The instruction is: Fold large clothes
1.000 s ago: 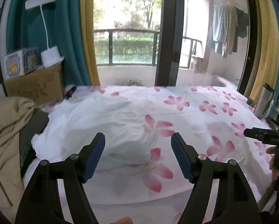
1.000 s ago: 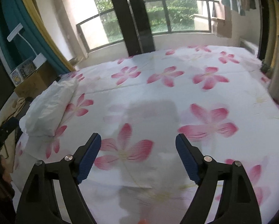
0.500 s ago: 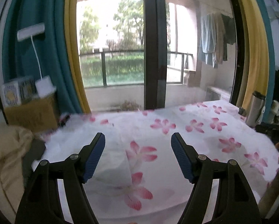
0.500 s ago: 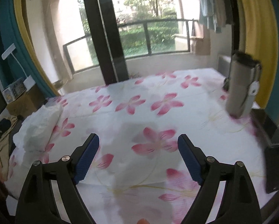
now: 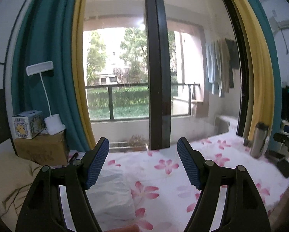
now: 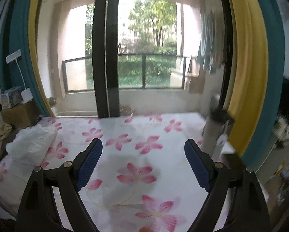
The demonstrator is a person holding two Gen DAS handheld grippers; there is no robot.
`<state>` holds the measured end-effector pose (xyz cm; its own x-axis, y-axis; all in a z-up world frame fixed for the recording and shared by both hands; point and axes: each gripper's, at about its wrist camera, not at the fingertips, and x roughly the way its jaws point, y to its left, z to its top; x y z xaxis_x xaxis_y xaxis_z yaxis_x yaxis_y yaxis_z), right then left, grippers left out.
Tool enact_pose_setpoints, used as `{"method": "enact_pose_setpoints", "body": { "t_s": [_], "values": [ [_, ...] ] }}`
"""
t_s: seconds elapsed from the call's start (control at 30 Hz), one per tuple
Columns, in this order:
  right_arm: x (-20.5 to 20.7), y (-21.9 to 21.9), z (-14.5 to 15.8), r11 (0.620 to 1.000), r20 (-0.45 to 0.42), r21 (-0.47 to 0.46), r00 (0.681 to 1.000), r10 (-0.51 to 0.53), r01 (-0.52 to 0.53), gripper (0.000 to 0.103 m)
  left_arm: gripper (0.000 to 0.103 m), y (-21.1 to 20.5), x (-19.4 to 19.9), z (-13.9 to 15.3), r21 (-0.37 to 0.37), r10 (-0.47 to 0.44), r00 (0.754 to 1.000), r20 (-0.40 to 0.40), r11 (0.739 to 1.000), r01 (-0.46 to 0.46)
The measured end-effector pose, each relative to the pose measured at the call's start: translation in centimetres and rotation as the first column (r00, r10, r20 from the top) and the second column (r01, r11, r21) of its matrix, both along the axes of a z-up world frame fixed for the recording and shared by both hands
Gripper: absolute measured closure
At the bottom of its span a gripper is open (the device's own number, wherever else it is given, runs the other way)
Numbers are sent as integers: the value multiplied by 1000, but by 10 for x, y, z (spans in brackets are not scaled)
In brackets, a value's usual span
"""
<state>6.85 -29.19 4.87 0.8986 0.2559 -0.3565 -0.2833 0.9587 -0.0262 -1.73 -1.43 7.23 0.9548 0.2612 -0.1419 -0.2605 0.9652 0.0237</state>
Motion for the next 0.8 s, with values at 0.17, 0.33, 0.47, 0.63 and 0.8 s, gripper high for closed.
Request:
{"method": "enact_pose_setpoints", "body": {
  "t_s": [0.17, 0.33, 0.47, 0.63, 0.8],
  "values": [
    [-25, 8, 22, 999, 120, -11, 992, -29, 31, 16, 27, 4, -15, -1, -20, -6, 999, 50, 1000, 7],
    [-44, 24, 34, 999, 216, -20, 976, -24, 29, 12, 27, 15, -25, -6, -25, 5, 999, 45, 1000, -4],
    [-46, 43, 32, 999, 218, 3, 975, 30, -32, 11, 27, 29, -34, -8, -40, 23, 999, 43, 999, -21],
    [-41, 67, 28, 997, 189, 16, 979, 75, -79, 11, 27, 42, -44, -10, -26, 45, 998, 47, 999, -44],
    [-41, 83, 27, 995, 182, 28, 979, 89, -95, 11, 27, 57, -48, -16, -27, 51, 998, 37, 998, -50]
  ]
}}
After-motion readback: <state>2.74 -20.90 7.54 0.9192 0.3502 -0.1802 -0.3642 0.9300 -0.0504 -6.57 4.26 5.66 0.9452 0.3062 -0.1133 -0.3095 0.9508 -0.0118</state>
